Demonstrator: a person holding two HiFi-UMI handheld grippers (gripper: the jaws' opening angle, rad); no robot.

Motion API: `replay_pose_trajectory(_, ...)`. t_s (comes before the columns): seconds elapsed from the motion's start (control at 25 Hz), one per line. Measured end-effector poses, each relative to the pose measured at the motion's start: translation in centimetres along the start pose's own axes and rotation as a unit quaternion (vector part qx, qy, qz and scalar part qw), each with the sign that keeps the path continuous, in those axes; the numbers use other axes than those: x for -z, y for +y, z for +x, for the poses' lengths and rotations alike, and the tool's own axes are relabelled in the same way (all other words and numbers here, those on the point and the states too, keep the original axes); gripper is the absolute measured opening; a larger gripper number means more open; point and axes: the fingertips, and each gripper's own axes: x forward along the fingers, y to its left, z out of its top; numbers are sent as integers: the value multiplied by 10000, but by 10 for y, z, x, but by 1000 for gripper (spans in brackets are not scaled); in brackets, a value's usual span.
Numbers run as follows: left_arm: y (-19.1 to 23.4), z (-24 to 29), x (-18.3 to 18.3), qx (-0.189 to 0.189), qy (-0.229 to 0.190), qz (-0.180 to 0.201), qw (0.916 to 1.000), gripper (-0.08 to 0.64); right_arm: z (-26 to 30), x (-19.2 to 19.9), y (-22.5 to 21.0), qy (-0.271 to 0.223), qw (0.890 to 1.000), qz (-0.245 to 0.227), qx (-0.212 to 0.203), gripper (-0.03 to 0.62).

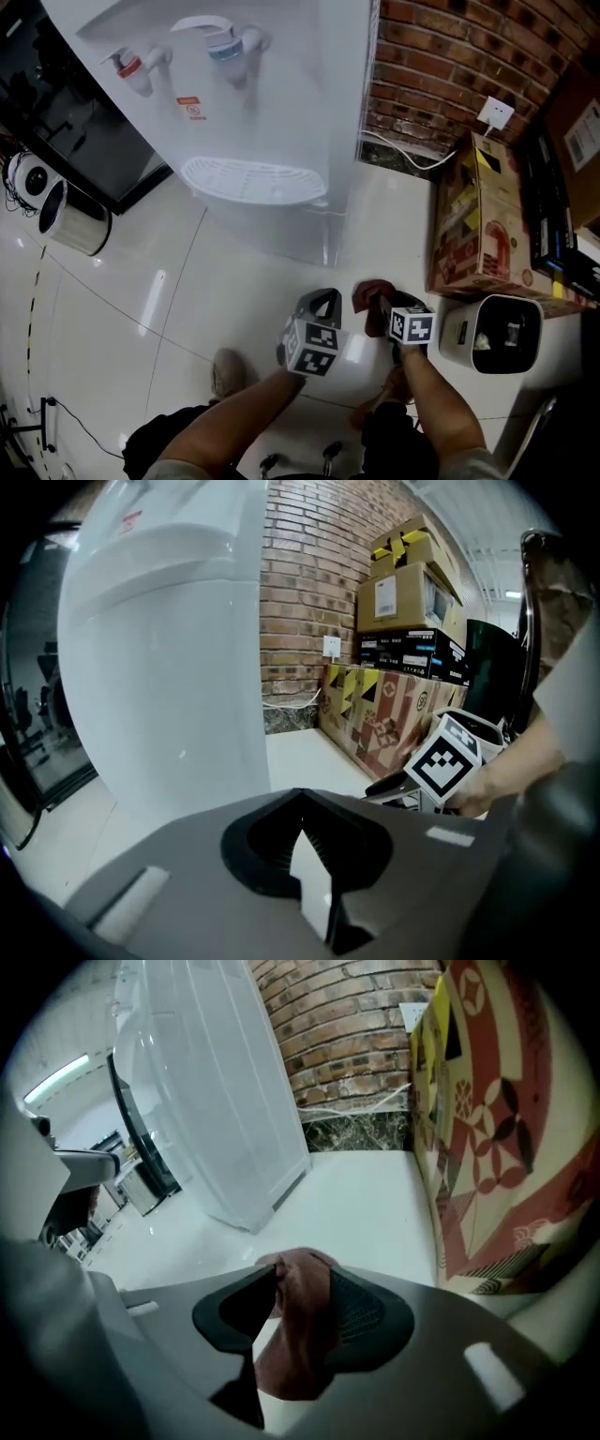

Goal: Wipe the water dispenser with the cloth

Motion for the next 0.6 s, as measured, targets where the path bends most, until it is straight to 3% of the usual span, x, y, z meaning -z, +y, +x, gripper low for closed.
replay_pose_trajectory(0.2,-8,-32,-63,97,-600,-7,9981,0,-75,-68,24,-937,9953,57,-240,195)
replay_pose_trajectory(0.32,-20,-72,-115,298,-1093,85,9935,0,-141,-119,47,-1562,9870,-291,-259,177)
replay_pose_trajectory(0.4,-22,-110,-150,389,-1407,93,9892,0,-197,-159,69,-2063,9755,-732,-220,127)
replay_pose_trajectory(0.48,-19,-153,-181,337,-1680,169,9851,0,-262,-199,98,-2623,9575,-1193,-148,14)
replay_pose_trajectory(0.6,-13,-221,-222,309,-2183,223,9751,0,-362,-247,138,-3390,9288,-1497,48,14)
